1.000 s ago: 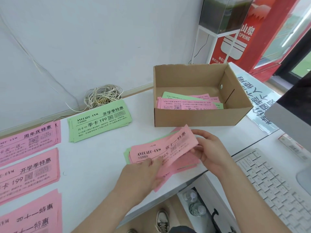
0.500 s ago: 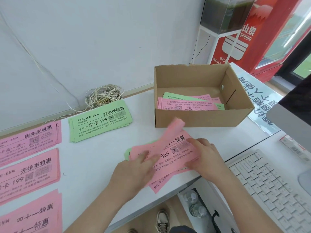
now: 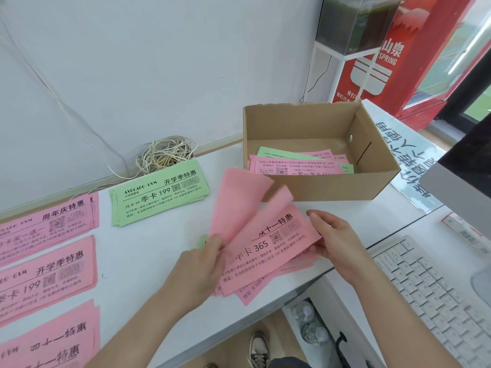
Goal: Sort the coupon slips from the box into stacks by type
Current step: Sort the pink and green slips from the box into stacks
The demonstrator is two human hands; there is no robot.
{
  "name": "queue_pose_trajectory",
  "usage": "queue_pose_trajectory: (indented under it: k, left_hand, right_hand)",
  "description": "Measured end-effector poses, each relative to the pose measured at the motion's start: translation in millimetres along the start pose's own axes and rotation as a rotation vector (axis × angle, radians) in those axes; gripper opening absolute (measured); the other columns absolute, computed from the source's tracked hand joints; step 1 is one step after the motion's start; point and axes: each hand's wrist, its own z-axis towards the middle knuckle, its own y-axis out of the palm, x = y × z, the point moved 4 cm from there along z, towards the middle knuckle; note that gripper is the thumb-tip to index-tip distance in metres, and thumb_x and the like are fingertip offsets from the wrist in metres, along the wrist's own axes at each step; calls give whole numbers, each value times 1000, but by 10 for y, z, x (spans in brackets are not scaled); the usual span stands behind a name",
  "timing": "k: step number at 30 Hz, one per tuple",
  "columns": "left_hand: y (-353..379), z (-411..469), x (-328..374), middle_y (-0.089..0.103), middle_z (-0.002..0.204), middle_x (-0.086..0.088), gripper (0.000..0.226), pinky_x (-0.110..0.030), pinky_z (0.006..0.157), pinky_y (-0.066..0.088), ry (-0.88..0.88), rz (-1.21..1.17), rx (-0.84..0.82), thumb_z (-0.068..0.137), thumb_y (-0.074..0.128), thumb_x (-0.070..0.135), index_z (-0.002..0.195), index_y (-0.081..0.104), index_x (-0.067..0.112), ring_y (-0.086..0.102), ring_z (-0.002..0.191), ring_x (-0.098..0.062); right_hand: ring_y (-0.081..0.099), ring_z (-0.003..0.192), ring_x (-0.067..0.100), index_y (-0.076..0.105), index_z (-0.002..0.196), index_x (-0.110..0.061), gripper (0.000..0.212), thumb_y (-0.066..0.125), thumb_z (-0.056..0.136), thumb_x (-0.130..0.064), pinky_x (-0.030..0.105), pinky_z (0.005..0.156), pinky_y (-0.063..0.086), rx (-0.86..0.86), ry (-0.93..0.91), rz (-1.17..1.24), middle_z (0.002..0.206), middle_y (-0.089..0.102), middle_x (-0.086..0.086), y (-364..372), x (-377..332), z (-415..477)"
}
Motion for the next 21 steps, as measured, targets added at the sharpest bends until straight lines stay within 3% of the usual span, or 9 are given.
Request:
queue_pose_trajectory:
  k: [4, 7, 9, 12, 13, 15, 17, 21]
  left_hand:
    - [16, -62, -179, 58, 69, -6, 9, -34, 57, 37, -127, -227, 69, 99, 39, 23, 97, 32, 26, 53, 62, -25]
    - [9, -79, -149, 57, 78, 3, 28, -23, 54, 36, -92, -259, 110, 99, 40, 18, 102, 25, 41, 53, 60, -15]
    - [-28, -90, -76, 53, 86, 8, 45, -19, 55, 35, -51, -252, 104, 98, 42, 17, 120, 21, 51, 51, 60, -13]
    - [7, -123, -5, 50, 102, 6, 66, -32, 64, 49, 119, -114, 69, 98, 36, 22, 135, 1, 64, 58, 65, -27]
    - [22, -140, 31, 53, 101, 5, 62, -33, 61, 52, 197, -36, 72, 96, 34, 28, 135, 5, 65, 58, 59, -27]
    - [34, -126, 93, 59, 82, 8, 45, -23, 48, 50, 273, 164, 96, 89, 37, 49, 133, 34, 54, 55, 45, -18]
    - [71, -88, 141, 62, 74, 14, 46, -18, 40, 44, 274, 271, 89, 79, 39, 64, 118, 49, 42, 51, 39, -11]
    - [48, -62, 110, 64, 74, 16, 22, -26, 53, 48, 211, 86, 107, 88, 47, 54, 100, 52, 37, 59, 55, -12]
  right_hand:
    - [70, 74, 17, 64, 113, -20, 27, 65, 88, -8, 30, 70, 55, 29, -79, -264, 85, 74, 2, -14, -7, 14]
    - [70, 73, 18, 65, 108, -25, 31, 65, 84, -5, 39, 74, 58, 65, -122, -437, 79, 73, 3, -11, -19, 28]
    - [68, 65, 20, 65, 108, -23, 31, 71, 82, -7, 43, 74, 58, 71, -119, -413, 73, 72, 7, -20, -31, 28]
    - [62, 52, 16, 67, 106, -11, 26, 73, 82, -5, 31, 61, 57, 16, -66, -196, 65, 71, 8, 8, -76, 23]
    - [62, 50, 14, 67, 106, -8, 25, 73, 82, -5, 25, 56, 55, 3, -49, -126, 64, 71, 8, 32, -96, 22]
    - [59, 47, 10, 67, 103, -4, 21, 72, 83, -5, 17, 50, 51, -14, -20, -2, 61, 68, 8, 92, -131, 17]
    - [54, 46, 9, 67, 102, 1, 18, 70, 85, -6, 15, 48, 49, -48, -10, 115, 60, 64, 8, 167, -163, 0]
    - [56, 48, 11, 63, 105, 6, 20, 60, 93, -11, 15, 47, 49, -49, 29, 374, 68, 65, 14, 256, -212, -14]
